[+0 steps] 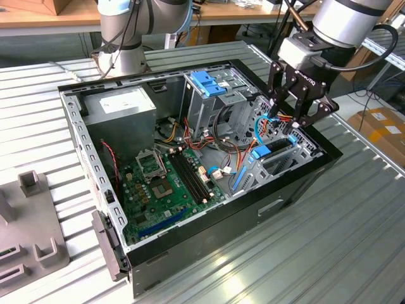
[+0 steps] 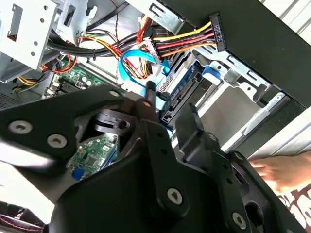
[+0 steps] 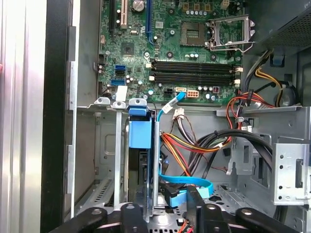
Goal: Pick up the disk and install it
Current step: 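Insert the disk into the insertion slot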
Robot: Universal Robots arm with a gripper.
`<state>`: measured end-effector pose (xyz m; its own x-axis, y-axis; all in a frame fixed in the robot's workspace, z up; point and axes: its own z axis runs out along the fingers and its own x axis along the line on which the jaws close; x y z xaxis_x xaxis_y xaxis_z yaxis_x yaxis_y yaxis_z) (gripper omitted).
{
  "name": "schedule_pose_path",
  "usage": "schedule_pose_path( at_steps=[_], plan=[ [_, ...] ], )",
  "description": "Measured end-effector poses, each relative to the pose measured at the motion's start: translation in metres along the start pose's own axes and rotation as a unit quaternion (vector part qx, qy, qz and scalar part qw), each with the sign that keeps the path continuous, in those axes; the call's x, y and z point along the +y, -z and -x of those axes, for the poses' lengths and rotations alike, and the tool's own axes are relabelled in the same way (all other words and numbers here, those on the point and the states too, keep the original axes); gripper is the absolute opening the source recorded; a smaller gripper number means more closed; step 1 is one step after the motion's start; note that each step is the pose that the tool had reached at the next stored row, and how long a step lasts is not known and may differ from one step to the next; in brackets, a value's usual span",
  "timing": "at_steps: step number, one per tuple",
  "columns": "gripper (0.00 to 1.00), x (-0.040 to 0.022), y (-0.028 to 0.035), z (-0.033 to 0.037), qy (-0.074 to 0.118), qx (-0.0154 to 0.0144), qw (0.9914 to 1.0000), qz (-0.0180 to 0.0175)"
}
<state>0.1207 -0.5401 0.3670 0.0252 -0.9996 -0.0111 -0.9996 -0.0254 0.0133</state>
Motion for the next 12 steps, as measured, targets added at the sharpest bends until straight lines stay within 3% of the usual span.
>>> schedule_pose_path(
  at_steps=[2,4,7,12],
  plan=[
    [0.37,0.0000,0.0000,0.0000,0.000,0.0006,1.00000,0.0000],
    [0.35,0.0000,-0.0001,0.0000,0.000,0.0011,1.00000,0.0000],
    [0.16,0.0000,-0.0001,0.0000,0.000,0.0017,1.00000,0.0000],
    [0.16,0.0000,-0.0002,0.0000,0.000,0.0031,1.00000,0.0001]
  ],
)
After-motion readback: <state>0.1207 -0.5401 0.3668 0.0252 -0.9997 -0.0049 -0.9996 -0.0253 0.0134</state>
